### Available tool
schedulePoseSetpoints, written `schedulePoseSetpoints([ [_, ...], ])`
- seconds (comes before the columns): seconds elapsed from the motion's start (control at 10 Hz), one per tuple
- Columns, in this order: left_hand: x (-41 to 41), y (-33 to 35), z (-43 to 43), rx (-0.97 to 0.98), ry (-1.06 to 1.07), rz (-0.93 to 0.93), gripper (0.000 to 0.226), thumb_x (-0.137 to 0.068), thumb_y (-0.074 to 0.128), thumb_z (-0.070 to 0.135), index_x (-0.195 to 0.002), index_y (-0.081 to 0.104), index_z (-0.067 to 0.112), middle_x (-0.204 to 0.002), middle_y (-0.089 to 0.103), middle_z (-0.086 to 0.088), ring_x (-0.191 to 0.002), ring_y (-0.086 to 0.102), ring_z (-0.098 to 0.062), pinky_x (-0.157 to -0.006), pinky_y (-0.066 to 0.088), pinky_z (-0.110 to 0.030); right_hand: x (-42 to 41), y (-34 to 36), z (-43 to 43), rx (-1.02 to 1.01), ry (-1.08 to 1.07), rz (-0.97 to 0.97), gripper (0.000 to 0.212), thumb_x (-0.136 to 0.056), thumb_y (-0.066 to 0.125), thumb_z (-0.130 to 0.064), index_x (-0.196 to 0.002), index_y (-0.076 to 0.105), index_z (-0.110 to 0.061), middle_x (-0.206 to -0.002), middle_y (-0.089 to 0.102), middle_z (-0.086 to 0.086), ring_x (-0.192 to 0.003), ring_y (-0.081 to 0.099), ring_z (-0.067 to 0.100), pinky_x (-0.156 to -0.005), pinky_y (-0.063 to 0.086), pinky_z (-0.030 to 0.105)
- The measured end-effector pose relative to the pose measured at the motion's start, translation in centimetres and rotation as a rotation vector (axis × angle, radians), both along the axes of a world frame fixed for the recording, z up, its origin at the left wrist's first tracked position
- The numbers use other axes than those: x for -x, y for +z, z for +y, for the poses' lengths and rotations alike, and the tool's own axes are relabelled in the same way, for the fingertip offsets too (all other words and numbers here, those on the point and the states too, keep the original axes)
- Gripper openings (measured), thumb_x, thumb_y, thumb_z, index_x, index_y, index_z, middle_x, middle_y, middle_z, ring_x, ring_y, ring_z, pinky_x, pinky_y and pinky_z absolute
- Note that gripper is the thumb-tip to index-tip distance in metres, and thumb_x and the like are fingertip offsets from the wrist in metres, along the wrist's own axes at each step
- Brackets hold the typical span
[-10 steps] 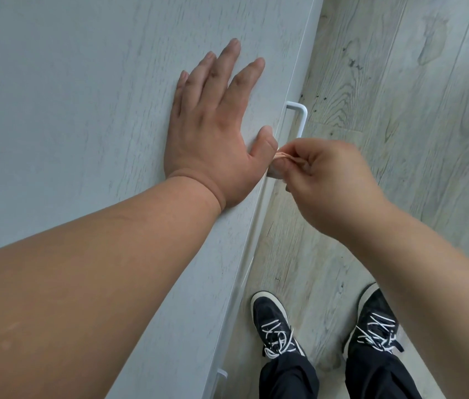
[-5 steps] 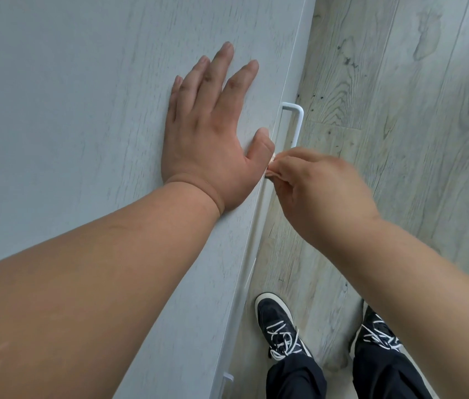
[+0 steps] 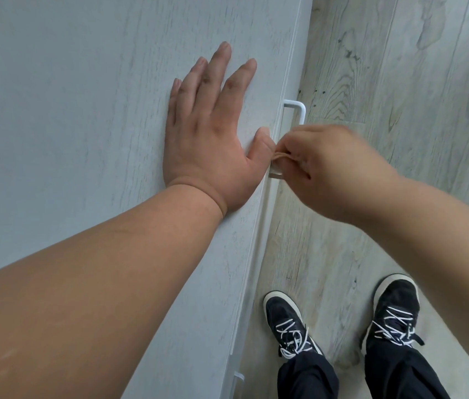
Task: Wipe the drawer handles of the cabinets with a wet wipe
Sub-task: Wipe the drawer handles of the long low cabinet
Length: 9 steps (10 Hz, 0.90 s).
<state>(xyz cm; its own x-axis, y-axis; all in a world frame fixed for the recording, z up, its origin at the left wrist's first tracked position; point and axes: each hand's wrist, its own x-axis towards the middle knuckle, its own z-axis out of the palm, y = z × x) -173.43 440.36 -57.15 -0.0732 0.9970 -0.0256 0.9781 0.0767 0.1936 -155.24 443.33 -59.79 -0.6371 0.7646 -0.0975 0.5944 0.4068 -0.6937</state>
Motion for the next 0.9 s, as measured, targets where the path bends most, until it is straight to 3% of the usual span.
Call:
schedulePoseSetpoints([
  [0.1, -0.1, 0.0, 0.1, -0.001, 0.0, 0.0, 0.074, -0.09, 0.046, 0.048, -0.16, 0.036, 0.026, -0.172, 0.023, -0.002, -0.157, 0.019, -0.029, -0.127, 0.017, -0.053, -0.3, 0.1, 0.9, -0.026, 0.151, -0.081, 0.016, -0.095, 0.057, -0.019, -0.089, 0.072, -0.019, -0.081, 0.062, -0.01, -0.074, 0.06, 0.016, -0.06, 0.043, 0.028],
  [0.2, -0.2, 0.0, 0.2, -0.006, -0.001, -0.003, 0.074, -0.089, 0.046, 0.048, -0.16, 0.037, 0.026, -0.171, 0.024, -0.002, -0.157, 0.021, -0.029, -0.127, 0.017, -0.053, -0.2, 0.6, 1.4, 0.079, 0.177, -0.084, 0.018, -0.09, 0.059, -0.018, -0.075, 0.058, -0.029, -0.068, 0.053, -0.014, -0.064, 0.053, 0.007, -0.056, 0.035, 0.024],
  [0.3, 0.0, -0.1, 0.1, -0.017, -0.004, -0.001, 0.074, -0.09, 0.046, 0.048, -0.159, 0.038, 0.025, -0.171, 0.025, -0.002, -0.157, 0.022, -0.03, -0.126, 0.019, -0.054, -0.6, 0.9, 2.5, 0.315, 0.104, -0.02, 0.019, -0.092, 0.06, -0.019, -0.077, 0.069, -0.029, -0.071, 0.068, -0.01, -0.069, 0.063, 0.009, -0.061, 0.051, 0.032],
  [0.4, 0.1, -0.1, 0.1, -0.025, -0.007, 0.002, 0.073, -0.09, 0.047, 0.047, -0.159, 0.038, 0.024, -0.171, 0.026, -0.004, -0.156, 0.023, -0.031, -0.125, 0.021, -0.054, -0.8, 0.9, 2.8, 0.299, 0.121, 0.011, 0.018, -0.094, 0.061, -0.022, -0.088, 0.077, -0.028, -0.077, 0.071, -0.01, -0.074, 0.065, 0.009, -0.067, 0.053, 0.03],
  [0.5, 0.1, -0.2, 0.2, -0.034, -0.01, 0.001, 0.073, -0.09, 0.048, 0.047, -0.158, 0.039, 0.023, -0.17, 0.027, -0.004, -0.156, 0.024, -0.031, -0.125, 0.021, -0.054, -0.3, 0.4, 2.7, 0.049, 0.307, -0.122, 0.017, -0.095, 0.058, -0.026, -0.087, 0.072, -0.021, -0.076, 0.062, -0.006, -0.07, 0.058, 0.017, -0.065, 0.051, 0.04],
  [0.6, 0.0, -0.2, 0.2, -0.027, -0.006, 0.001, 0.073, -0.09, 0.048, 0.047, -0.159, 0.039, 0.024, -0.171, 0.026, -0.004, -0.156, 0.023, -0.031, -0.126, 0.019, -0.054, -0.1, 0.3, 3.2, 0.08, 0.318, -0.152, 0.024, -0.09, 0.059, -0.021, -0.067, 0.06, -0.029, -0.061, 0.052, -0.005, -0.056, 0.049, 0.015, -0.053, 0.042, 0.032],
  [0.7, 0.0, -0.2, 0.1, -0.022, -0.001, 0.006, 0.073, -0.09, 0.048, 0.047, -0.159, 0.038, 0.025, -0.171, 0.025, -0.003, -0.157, 0.022, -0.03, -0.127, 0.017, -0.053, -0.3, 0.6, 4.3, 0.356, 0.185, -0.054, 0.02, -0.091, 0.063, -0.021, -0.076, 0.073, -0.029, -0.065, 0.066, -0.005, -0.06, 0.058, 0.016, -0.053, 0.046, 0.03],
  [0.8, 0.1, -0.1, 0.2, -0.024, -0.003, 0.003, 0.073, -0.09, 0.047, 0.048, -0.159, 0.038, 0.024, -0.171, 0.026, -0.003, -0.156, 0.022, -0.03, -0.127, 0.017, -0.053, -0.3, 0.6, 4.4, 0.287, 0.252, -0.074, 0.017, -0.092, 0.062, -0.025, -0.084, 0.076, -0.026, -0.071, 0.068, -0.006, -0.065, 0.062, 0.014, -0.061, 0.051, 0.03],
  [0.9, 0.1, -0.1, 0.2, -0.021, -0.005, 0.005, 0.073, -0.09, 0.047, 0.048, -0.159, 0.038, 0.024, -0.171, 0.026, -0.003, -0.156, 0.023, -0.03, -0.127, 0.017, -0.053, 0.1, 0.4, 3.9, 0.128, 0.348, -0.175, 0.021, -0.087, 0.055, -0.024, -0.068, 0.061, -0.023, -0.06, 0.054, -0.001, -0.054, 0.051, 0.015, -0.052, 0.042, 0.031],
])
